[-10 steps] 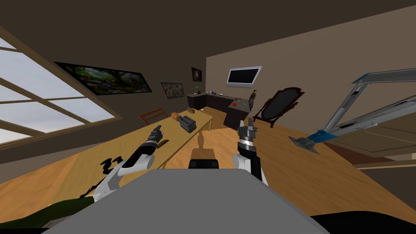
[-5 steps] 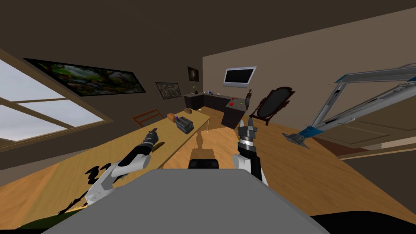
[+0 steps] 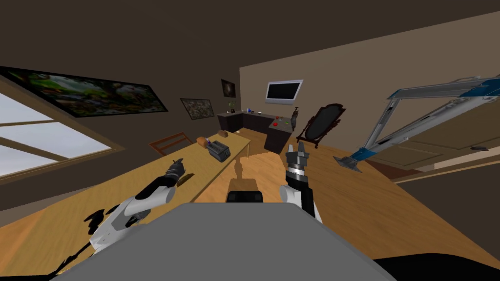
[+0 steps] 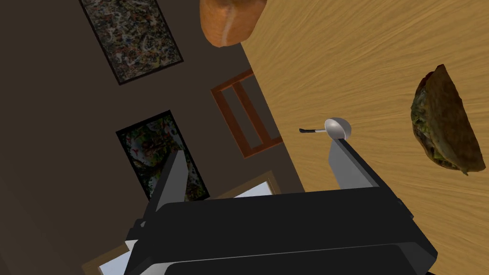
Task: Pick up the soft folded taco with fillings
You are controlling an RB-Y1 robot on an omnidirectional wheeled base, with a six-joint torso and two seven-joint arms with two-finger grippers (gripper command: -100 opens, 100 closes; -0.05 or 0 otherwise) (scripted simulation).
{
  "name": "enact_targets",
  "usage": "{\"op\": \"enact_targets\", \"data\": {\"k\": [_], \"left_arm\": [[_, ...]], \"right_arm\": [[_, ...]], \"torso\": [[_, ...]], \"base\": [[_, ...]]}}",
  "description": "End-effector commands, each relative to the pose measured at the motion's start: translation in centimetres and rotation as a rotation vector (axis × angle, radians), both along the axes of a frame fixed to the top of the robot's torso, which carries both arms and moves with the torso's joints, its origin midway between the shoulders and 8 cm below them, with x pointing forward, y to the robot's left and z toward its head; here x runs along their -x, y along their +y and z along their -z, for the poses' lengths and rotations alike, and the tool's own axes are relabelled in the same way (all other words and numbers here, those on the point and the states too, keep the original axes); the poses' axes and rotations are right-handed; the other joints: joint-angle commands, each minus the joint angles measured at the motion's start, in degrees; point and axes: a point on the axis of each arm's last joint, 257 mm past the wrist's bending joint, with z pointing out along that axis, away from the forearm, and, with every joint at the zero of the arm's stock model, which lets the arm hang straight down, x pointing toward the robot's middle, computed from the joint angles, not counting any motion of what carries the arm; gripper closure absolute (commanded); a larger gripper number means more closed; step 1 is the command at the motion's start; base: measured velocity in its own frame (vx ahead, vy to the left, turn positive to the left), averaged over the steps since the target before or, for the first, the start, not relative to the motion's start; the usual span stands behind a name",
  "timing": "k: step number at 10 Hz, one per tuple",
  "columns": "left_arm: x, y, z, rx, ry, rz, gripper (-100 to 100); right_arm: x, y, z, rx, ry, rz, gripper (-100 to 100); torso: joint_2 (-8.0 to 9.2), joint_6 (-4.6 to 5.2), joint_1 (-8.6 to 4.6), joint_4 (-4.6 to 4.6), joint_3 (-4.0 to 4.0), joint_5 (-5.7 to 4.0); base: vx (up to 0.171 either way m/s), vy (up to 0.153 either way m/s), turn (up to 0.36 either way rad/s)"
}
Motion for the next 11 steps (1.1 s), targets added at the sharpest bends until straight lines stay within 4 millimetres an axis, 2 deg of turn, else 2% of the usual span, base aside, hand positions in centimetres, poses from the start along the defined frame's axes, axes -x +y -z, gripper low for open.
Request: {"op": "enact_targets", "data": {"k": [1, 2, 3, 4, 5, 6, 7, 8, 9, 10, 11], "left_arm": [[1.3, 1.7, 1.4, 0.038, 0.04, -0.055, -100], [1.4, 1.8, 1.8, 0.044, 0.053, -0.06, -100], [2.6, 3.3, 3.0, 0.082, 0.084, -0.109, -100], [2.7, 3.3, 3.1, 0.084, 0.09, -0.111, -100], [3.9, 4.6, 4.3, 0.126, 0.115, -0.16, -100], [4.1, 4.6, 4.5, 0.13, 0.124, -0.163, -100], [5.4, 5.7, 5.9, 0.177, 0.15, -0.214, -100], [5.5, 5.6, 6.0, 0.18, 0.155, -0.216, -100], [6.9, 6.5, 7.3, 0.232, 0.179, -0.267, -100], [7.0, 6.5, 7.5, 0.234, 0.184, -0.269, -100], [8.4, 7.1, 8.9, 0.29, 0.207, -0.32, -100]], "right_arm": [[0.0, 0.0, 0.0, 0.0, 0.0, 0.0, 0], [0.0, 0.0, 0.0, 0.0, 0.0, 0.0, 0], [0.0, 0.0, 0.0, 0.0, 0.0, 0.0, 0], [0.0, 0.0, 0.0, 0.0, 0.0, 0.0, 0], [0.0, 0.0, 0.0, 0.0, 0.0, 0.0, 0], [0.0, 0.0, 0.0, 0.0, 0.0, 0.0, 0], [0.0, 0.0, 0.0, 0.0, 0.0, 0.0, 0], [0.0, 0.0, 0.0, 0.0, 0.0, 0.0, 0], [0.0, 0.0, 0.0, 0.0, 0.0, 0.0, 0], [0.0, 0.0, 0.0, 0.0, 0.0, 0.0, 0], [0.0, 0.0, 0.0, 0.0, 0.0, 0.0, 0]], "torso": [[0.0, 0.0, 0.0, 0.0, 0.0, 0.0], [-0.01, 0.02, 0.02, 0.0, 0.0, 0.01], [0.0, -0.01, 0.03, 0.0, 0.0, 0.0], [-0.01, 0.02, 0.06, 0.0, 0.0, 0.02], [0.01, -0.01, 0.06, 0.0, 0.01, 0.01], [0.03, 0.01, 0.08, 0.01, 0.02, 0.02], [0.03, 0.0, 0.09, 0.01, 0.02, 0.02], [0.02, 0.02, 0.13, 0.01, 0.01, 0.03], [0.03, -0.02, 0.12, 0.01, 0.02, 0.03], [0.05, 0.0, 0.15, 0.01, 0.03, 0.03], [0.04, -0.01, 0.14, 0.01, 0.03, 0.03]], "base": [[0.009, 0.001, -0.137], [0.009, 0.006, -0.064], [0.01, 0.012, -0.129], [0.006, 0.013, -0.073], [0.001, 0.019, -0.12], [0.002, 0.021, -0.076], [0.001, 0.028, -0.144], [0.0, 0.031, -0.073], [-0.003, 0.037, -0.113], [-0.003, 0.035, -0.082], [-0.006, 0.045, -0.14]]}}
